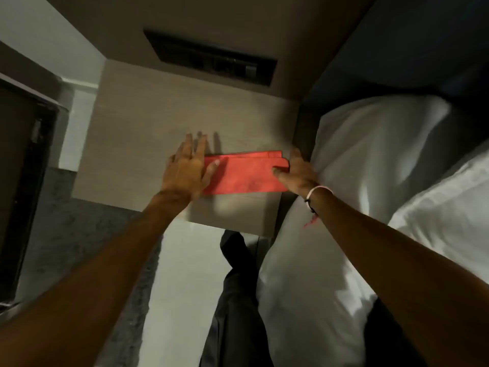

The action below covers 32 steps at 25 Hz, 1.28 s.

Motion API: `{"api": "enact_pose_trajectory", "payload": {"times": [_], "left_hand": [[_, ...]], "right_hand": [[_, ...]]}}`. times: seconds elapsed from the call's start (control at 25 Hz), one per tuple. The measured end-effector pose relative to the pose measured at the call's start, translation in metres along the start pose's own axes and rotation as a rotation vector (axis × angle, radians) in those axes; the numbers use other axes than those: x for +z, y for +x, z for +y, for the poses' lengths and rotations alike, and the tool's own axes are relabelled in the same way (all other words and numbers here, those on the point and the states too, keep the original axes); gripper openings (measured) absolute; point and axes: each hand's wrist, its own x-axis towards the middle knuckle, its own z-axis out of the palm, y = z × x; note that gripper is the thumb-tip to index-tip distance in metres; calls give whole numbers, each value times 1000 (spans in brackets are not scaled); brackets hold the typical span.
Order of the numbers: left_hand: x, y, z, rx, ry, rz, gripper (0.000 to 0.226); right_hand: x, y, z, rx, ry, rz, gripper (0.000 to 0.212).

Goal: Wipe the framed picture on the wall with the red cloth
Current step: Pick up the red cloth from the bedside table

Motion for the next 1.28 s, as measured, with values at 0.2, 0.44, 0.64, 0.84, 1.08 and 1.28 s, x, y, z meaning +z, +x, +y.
{"api": "enact_pose_trajectory", "payload": {"times": [0.2,0.44,0.64,0.84,1.08,1.28], "left_hand": [[49,13,-1,-245,-401,96,68],[54,26,0,-567,-810,146,70],[39,18,4,-377,-1069,-58,49],[2,-1,-4,-220,-1195,-137,52],[-88,-19,2,-111,-1254,-91,52],[-230,-46,63,119,-1204,26,48]], "right_hand": [[25,18,22,133,218,127,62],[33,12,27,128,258,248,53],[42,4,7,119,360,238,60],[38,-1,-7,209,605,114,32],[-41,-52,-56,-34,971,-64,40],[-160,-142,-127,-321,991,350,33]]}}
